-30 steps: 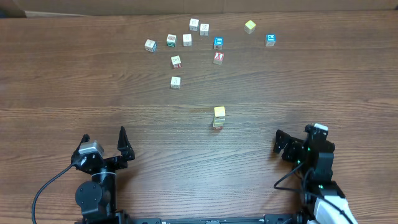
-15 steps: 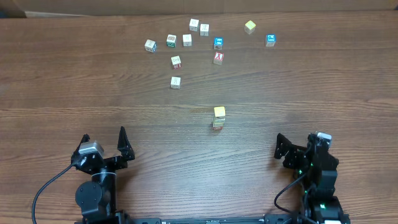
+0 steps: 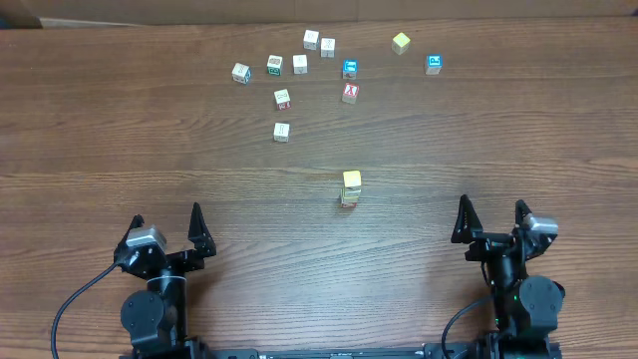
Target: Form a tower
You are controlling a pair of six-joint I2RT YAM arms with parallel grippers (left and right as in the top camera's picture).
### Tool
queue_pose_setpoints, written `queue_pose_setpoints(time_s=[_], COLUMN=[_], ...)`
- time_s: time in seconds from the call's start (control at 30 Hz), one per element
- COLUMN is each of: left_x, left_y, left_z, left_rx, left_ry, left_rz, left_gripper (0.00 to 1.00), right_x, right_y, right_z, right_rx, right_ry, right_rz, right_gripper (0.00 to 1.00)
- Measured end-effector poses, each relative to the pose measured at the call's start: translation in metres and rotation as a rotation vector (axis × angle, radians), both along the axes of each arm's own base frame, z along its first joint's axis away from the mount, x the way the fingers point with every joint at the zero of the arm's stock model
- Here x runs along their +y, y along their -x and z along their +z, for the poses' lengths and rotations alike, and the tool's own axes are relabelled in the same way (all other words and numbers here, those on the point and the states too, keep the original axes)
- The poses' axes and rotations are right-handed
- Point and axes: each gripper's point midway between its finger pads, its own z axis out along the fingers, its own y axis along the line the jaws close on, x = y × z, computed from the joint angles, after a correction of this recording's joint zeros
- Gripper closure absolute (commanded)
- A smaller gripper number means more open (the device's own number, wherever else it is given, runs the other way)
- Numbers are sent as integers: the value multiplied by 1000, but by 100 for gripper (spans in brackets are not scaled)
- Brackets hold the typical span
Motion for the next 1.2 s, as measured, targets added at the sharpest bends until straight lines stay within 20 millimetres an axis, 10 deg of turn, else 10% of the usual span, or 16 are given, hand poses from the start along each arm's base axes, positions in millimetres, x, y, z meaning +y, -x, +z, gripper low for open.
queue_pose_setpoints(time_s=[1.2], left_x=[0], left_y=[0], left_z=[0], left_rx=[0], left_ry=[0], left_rz=[0], left_gripper=[0], right_x=[1], right_y=[2], right_z=[7], right_rx=[-29], right_ry=[12], right_rz=[3], right_gripper=[0])
